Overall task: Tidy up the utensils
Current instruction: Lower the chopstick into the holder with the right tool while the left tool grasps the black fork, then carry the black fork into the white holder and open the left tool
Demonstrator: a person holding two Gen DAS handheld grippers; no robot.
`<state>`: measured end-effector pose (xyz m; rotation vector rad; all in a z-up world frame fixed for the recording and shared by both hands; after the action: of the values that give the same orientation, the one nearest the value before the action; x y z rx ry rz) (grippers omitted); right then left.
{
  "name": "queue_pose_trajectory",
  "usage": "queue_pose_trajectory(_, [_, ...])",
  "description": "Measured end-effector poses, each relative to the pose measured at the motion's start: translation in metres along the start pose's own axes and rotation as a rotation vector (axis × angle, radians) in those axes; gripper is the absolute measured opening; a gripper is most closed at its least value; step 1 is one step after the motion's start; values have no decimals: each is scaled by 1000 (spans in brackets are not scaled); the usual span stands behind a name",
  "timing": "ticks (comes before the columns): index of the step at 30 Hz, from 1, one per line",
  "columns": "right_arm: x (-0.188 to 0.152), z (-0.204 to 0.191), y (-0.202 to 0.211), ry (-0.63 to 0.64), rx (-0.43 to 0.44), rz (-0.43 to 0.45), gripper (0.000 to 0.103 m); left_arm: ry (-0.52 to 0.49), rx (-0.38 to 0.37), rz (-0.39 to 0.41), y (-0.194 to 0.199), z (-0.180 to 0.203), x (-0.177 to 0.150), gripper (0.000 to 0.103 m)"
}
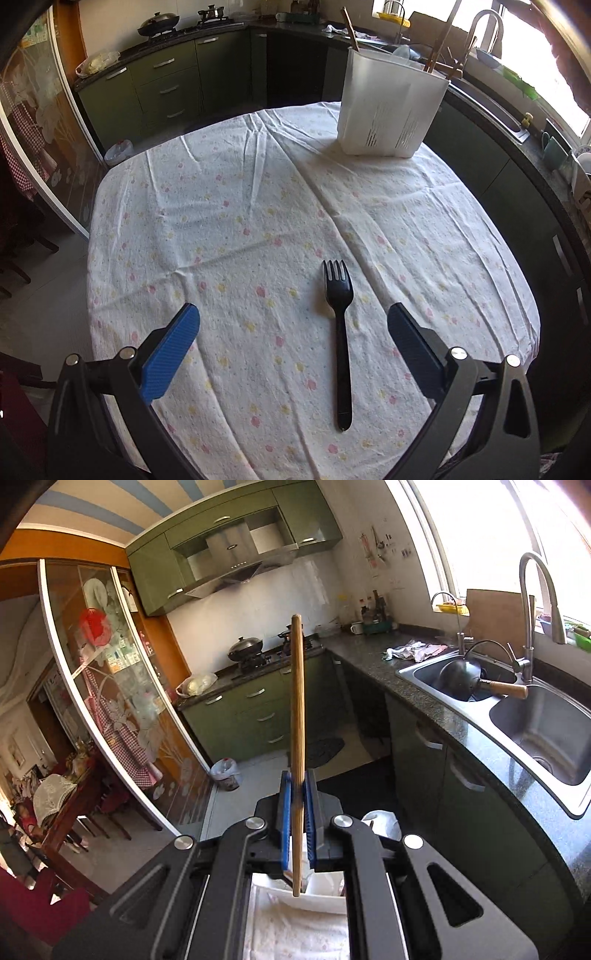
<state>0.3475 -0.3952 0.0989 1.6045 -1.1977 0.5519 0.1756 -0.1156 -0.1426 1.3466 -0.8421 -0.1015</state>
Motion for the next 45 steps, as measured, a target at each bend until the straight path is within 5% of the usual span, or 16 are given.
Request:
queue_pose_trajectory(12, [-63, 17, -75, 127, -117, -44, 8, -34, 7, -176, -51, 23, -19, 97])
queue_pose_trajectory(26, [-86, 5, -67, 182, -109, -62, 16, -25, 19, -210, -81, 31, -3, 96])
queue_pose_trajectory(32, [-75, -3, -29, 146, -27, -20, 20, 31, -7, -238, -94, 27, 1, 67])
queue_pose_trajectory(37, [-66, -11, 8, 137, 24, 11, 24, 49, -28, -232, -93, 24, 9, 33])
queue_pose_trajectory(39, [-64, -13, 24, 128, 37, 20, 27, 53, -42, -239, -93, 26, 9, 26])
queue_pose_trajectory(45, [-59, -8, 69, 112, 79, 34, 30, 57, -91, -252, -84, 31, 11, 25])
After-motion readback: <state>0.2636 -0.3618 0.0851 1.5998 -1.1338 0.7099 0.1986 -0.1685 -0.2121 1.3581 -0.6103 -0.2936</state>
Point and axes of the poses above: each gripper's, at about its wrist camera, not at the fingertips, and y roughly against the way its jaws point, z to its right, x to its top, the point moved 9 cm from there along -y, roughly the way its jaws point, and after that the axes turned 4 degrees about -y, right-handed, at the moved point
